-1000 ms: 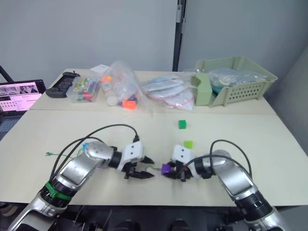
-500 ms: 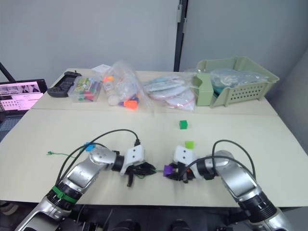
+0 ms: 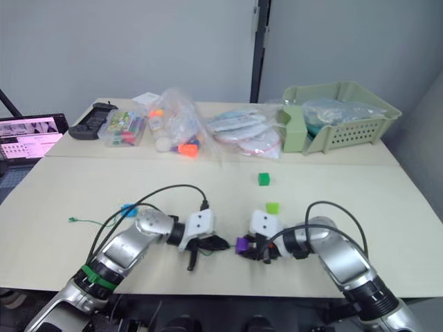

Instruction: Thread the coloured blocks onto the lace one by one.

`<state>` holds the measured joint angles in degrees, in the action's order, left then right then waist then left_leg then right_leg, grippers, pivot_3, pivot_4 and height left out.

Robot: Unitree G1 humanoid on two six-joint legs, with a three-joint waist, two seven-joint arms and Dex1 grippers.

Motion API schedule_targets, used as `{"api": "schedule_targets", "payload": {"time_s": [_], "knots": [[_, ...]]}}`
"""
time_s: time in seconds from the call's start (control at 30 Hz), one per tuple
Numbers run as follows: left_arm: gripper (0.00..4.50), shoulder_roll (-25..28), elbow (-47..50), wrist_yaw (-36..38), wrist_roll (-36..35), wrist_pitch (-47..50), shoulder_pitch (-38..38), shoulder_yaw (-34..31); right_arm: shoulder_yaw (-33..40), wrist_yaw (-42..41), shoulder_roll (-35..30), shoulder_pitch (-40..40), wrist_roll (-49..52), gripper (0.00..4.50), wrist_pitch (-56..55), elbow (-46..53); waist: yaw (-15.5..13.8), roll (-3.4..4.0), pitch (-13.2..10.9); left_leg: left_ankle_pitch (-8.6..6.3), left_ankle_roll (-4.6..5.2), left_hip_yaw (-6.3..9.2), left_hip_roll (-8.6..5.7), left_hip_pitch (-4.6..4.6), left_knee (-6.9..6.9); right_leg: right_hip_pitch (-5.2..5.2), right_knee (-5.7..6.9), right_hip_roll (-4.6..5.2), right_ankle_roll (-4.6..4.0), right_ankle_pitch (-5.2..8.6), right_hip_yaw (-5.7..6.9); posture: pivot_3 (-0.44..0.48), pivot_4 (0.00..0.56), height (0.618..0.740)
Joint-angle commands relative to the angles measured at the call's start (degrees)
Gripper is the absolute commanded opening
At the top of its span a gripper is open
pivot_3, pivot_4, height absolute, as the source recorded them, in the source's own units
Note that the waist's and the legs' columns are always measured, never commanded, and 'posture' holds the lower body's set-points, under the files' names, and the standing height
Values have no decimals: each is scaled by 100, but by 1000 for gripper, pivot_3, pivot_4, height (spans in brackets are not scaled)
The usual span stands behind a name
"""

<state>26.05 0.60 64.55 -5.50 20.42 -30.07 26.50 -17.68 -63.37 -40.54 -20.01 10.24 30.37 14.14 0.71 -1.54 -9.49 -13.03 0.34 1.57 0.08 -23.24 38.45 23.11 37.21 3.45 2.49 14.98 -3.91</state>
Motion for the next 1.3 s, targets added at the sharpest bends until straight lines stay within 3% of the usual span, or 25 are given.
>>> {"api": "schedule_targets", "payload": {"time_s": [0.03, 0.23, 0.43, 0.5, 0.67, 0.7, 1.0, 1.3], "knots": [[0, -190, 23, -68, 115, 9, -184, 140, -82, 29, 16, -30, -20, 1165, 39, 94, 0, 0, 0, 0, 0, -1, 0, 0, 0, 0, 0, 0, 0, 0, 0, 0, 150, 740], [0, -329, 21, -144, 155, 228, -227, 122, -97, 56, 34, -47, -39, 1165, 46, 89, 1, 0, 0, 0, 0, -1, 0, 2, 1, -2, 0, -1, 0, 0, 0, 0, 150, 740], [1840, -114, 196, 136, -49, 399, -234, -34, 87, 164, 93, -6, 127, 1165, 210, 184, 2, 0, 0, 0, 0, 1, 0, 3, 1, -3, 1, -1, 0, 0, 0, 0, 150, 740], [2541, -62, 233, 196, -93, 406, -237, -58, 185, 155, 63, 30, 214, 2226, 282, 305, 2, 0, 0, 0, 0, 3, 1, 2, 1, -1, 2, -1, 0, 0, 0, 0, 150, 740], [4175, -167, 89, 144, 118, 160, -383, 76, 787, 153, -304, 455, 586, 3942, 446, 849, -15, 0, 0, 0, 0, 5, -2, -5, 1, 1, 0, 1, 0, 0, 0, 0, 150, 740], [4181, -250, 4, 104, 169, 124, -433, 133, 909, 144, -384, 573, 658, 4245, 435, 920, -32, 0, 0, 0, 0, 5, -2, -5, 2, 1, -1, 2, 1, 0, -1, 0, 150, 740], [4181, -693, -704, 33, 604, -229, -765, 554, 885, 297, -607, 862, 360, 4245, 7, 601, 7, -1, 0, 0, 0, -11, -2, -7, 15, -3, 1, -4, 3, 0, 1, 0, 150, 740], [1335, -765, -859, 128, 610, -222, -870, 560, 663, 281, -503, 753, 221, 4305, -185, 371, 4, -1, 0, 0, 0, -9, -3, -7, 17, -4, 1, -4, 4, 0, 1, 0, 150, 740]]}}
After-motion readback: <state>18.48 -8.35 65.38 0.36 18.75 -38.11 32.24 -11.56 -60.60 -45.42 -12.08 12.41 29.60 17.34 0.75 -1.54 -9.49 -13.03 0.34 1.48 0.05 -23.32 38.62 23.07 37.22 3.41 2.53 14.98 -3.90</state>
